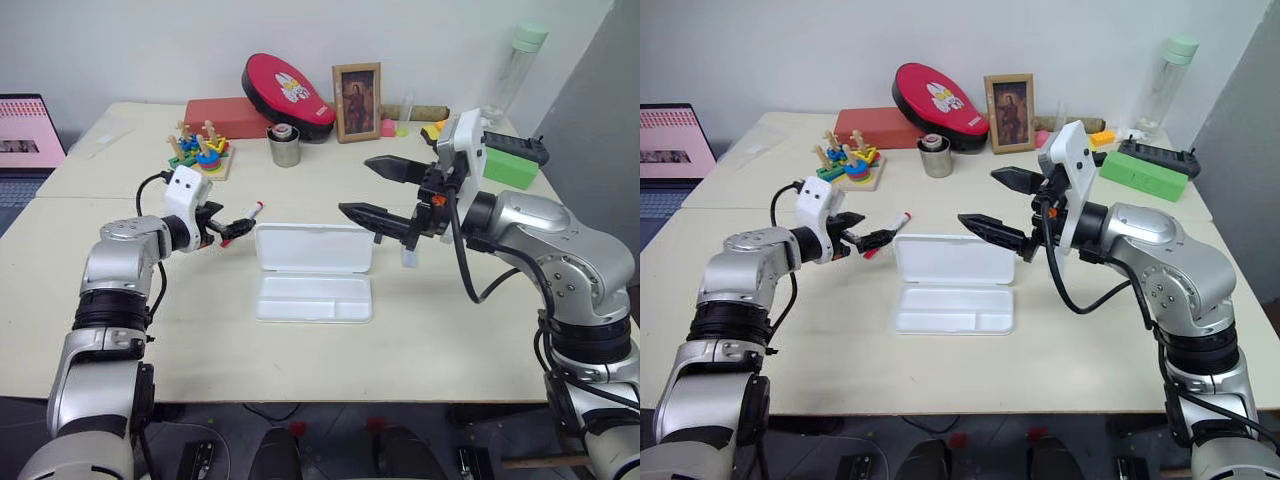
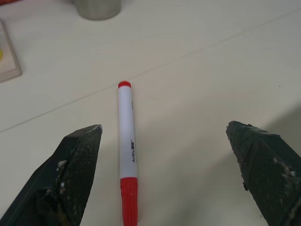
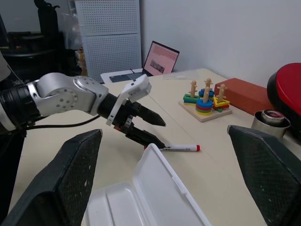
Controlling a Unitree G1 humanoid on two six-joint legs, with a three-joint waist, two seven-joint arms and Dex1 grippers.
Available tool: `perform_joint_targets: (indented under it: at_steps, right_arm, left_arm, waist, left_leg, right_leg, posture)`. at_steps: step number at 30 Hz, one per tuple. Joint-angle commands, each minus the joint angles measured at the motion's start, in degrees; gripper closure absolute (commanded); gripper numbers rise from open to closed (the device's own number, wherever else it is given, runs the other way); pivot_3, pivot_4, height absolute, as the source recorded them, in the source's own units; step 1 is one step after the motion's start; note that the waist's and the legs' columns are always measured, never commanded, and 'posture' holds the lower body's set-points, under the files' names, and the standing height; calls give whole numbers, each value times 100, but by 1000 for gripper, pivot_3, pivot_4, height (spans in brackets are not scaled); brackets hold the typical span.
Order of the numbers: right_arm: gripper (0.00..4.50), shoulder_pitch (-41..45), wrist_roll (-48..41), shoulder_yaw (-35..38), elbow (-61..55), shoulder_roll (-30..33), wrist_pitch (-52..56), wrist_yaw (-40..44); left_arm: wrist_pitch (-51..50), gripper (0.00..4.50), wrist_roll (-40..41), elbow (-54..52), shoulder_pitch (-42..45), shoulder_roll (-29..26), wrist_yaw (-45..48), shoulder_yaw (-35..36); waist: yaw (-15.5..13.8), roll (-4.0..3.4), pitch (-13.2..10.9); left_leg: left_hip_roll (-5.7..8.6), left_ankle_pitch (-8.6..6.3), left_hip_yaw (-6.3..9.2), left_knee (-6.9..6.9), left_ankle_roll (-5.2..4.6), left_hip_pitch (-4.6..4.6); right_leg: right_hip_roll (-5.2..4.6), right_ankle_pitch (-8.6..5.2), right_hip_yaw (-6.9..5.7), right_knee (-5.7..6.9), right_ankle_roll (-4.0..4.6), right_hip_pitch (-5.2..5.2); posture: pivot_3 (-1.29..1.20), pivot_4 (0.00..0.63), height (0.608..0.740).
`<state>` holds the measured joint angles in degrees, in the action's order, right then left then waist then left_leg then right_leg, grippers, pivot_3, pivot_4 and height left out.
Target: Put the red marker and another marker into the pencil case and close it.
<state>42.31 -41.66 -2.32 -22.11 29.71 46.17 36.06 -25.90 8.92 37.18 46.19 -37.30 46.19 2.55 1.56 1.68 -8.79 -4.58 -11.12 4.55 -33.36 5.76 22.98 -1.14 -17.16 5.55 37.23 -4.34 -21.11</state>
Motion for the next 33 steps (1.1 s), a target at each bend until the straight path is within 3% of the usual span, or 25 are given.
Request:
perform_joint_targets:
  at_steps: [1, 8, 27, 29, 33]
  right_arm:
    - [0, 128, -2, 114, -168, -32, -113, 34]
    - [0, 93, -12, 214, -253, -29, -81, -42]
    - [0, 22, -53, 315, -358, -9, -30, -124]
    - [0, 15, -58, 315, -359, -10, -31, -119]
    - [0, 7, -63, 311, -353, -4, -34, -98]
  left_arm:
    - [358, 16, -278, 771, 336, 101, -185, -110]
    - [624, 16, -606, 1916, 590, 205, -309, -230]
    - [909, 3785, -816, 2425, 758, 347, -253, -246]
    - [918, 4065, -806, 2421, 746, 349, -262, -227]
    - [943, 4076, -758, 2392, 722, 338, -326, -153]
  waist:
    - [10, 0, 0]
    - [10, 1, 1]
    - [16, 1, 4]
    - [17, 0, 4]
    - [17, 0, 4]
  left_leg:
    - [0, 0, 0, 0, 0, 0]
    - [0, 0, 0, 7, 0, 1]
    - [1, 0, 0, 7, 0, -6]
    - [1, 1, 0, 6, 0, -6]
    - [1, 1, 0, 6, 0, -6]
  right_leg:
    - [0, 0, 1, 0, 0, 0]
    - [0, 0, 0, -1, 0, -2]
    - [0, 0, 1, 10, 0, 1]
    - [0, 0, 1, 11, 0, 1]
    - [0, 0, 1, 13, 0, 1]
  posture:
    - [0, 150, 740]
    - [0, 150, 740]
    - [0, 150, 740]
    - [0, 150, 740]
    - [0, 150, 740]
